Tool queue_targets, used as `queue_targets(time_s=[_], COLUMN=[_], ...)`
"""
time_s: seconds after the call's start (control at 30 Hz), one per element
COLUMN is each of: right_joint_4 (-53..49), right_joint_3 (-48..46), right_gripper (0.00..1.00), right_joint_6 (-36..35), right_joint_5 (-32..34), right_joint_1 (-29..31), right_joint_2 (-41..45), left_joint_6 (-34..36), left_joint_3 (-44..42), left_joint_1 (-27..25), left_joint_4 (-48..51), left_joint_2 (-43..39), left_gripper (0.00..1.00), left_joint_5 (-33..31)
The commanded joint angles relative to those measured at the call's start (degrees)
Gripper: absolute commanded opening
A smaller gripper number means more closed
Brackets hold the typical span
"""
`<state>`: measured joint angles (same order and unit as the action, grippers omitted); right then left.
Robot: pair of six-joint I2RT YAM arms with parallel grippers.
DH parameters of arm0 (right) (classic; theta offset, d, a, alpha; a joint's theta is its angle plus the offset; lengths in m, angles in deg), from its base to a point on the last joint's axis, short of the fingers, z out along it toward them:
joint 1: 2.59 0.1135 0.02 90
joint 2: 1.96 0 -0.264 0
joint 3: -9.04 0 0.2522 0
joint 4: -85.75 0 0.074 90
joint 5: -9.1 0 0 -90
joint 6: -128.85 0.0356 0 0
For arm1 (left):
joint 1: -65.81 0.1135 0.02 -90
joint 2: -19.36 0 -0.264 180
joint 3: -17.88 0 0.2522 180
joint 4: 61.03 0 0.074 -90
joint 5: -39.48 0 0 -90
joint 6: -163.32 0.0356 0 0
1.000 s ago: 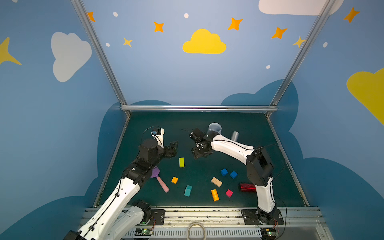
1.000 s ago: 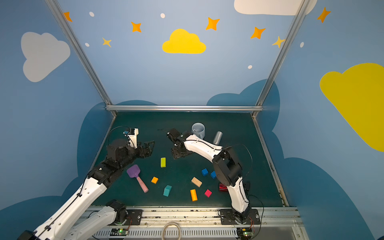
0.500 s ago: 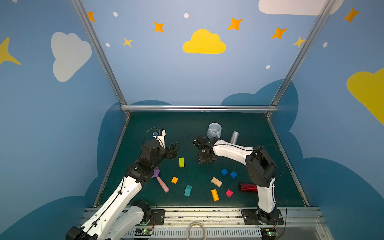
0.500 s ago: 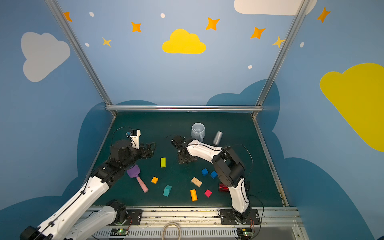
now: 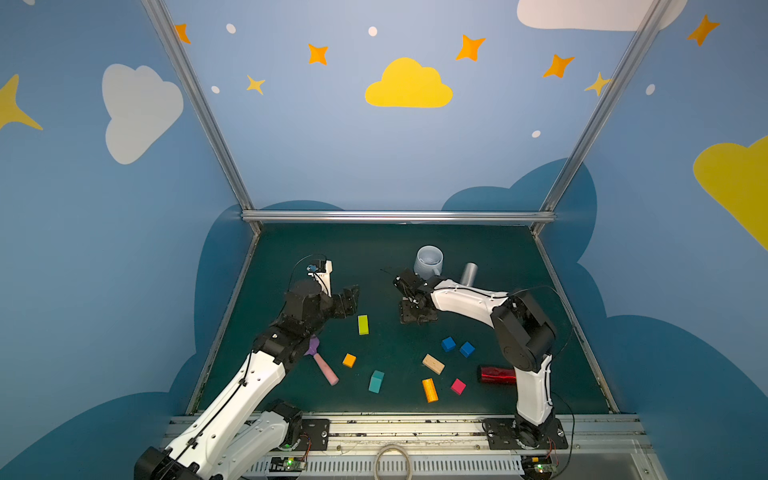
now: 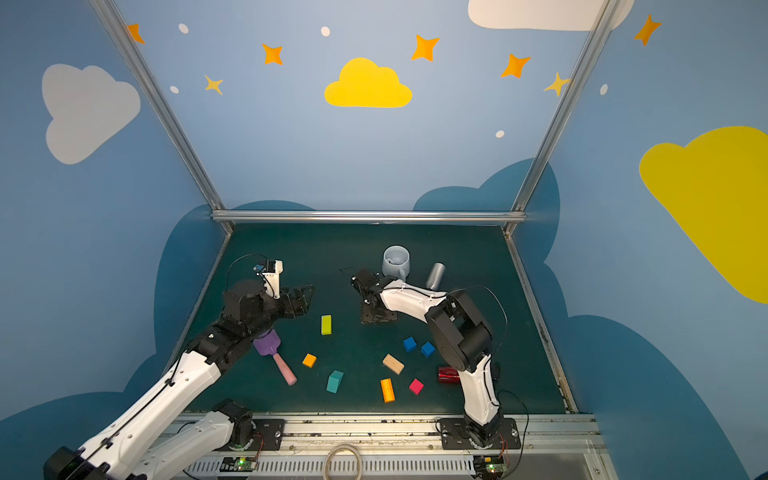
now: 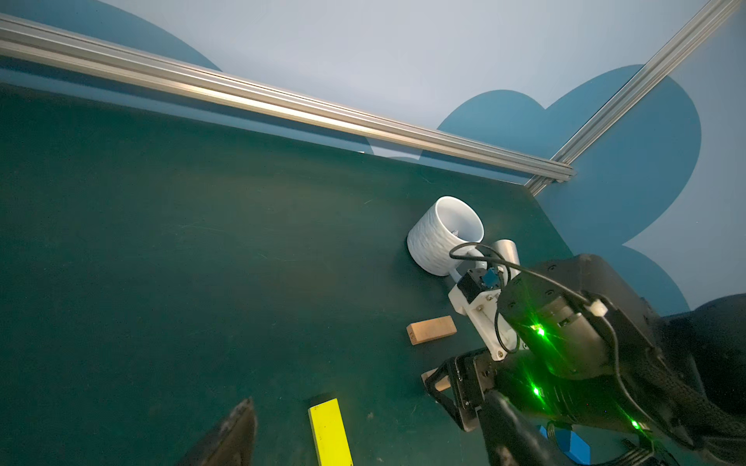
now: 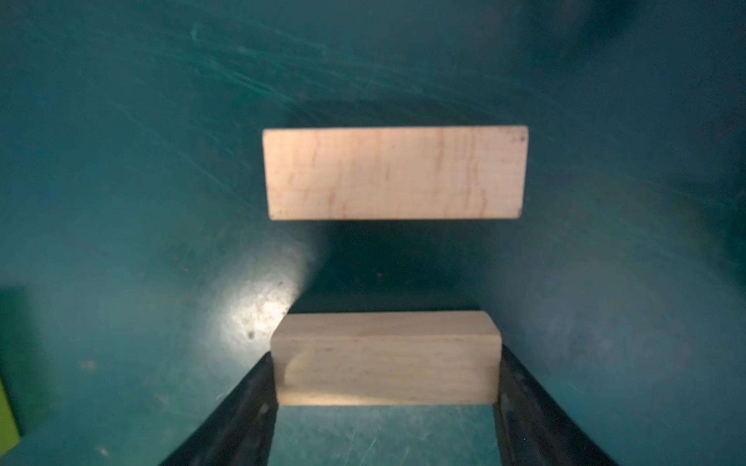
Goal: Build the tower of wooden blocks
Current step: 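Lower the held wooden block onto the other plain wooden block with the right gripper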
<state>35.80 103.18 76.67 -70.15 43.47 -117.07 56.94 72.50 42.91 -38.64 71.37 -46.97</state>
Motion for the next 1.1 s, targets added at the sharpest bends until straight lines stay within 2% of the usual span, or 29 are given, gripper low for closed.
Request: queue_targets(time_s=[0.0,1.07], right_joint_4=[0.61,-1.10], right_joint_3=[-0.63,5.01], right_gripper=[0.56,0.61], right_joint_6=[1.02,-1.96], right_joint_5=[-0.04,-1.52], right_joint_1=[-0.53,-2.58], right_joint_2=[0.40,-4.69], left_joint_6=[0.08,1.02], left_joint_3=[-0.19,-0.29], left_joint_1=[-0.12,-0.12], left_joint_4=[-1.50,-1.50], left_joint_2=[-0.07,0.24], left_gripper=[0.87,0.87], left_joint_5=[-0.46,-0.73])
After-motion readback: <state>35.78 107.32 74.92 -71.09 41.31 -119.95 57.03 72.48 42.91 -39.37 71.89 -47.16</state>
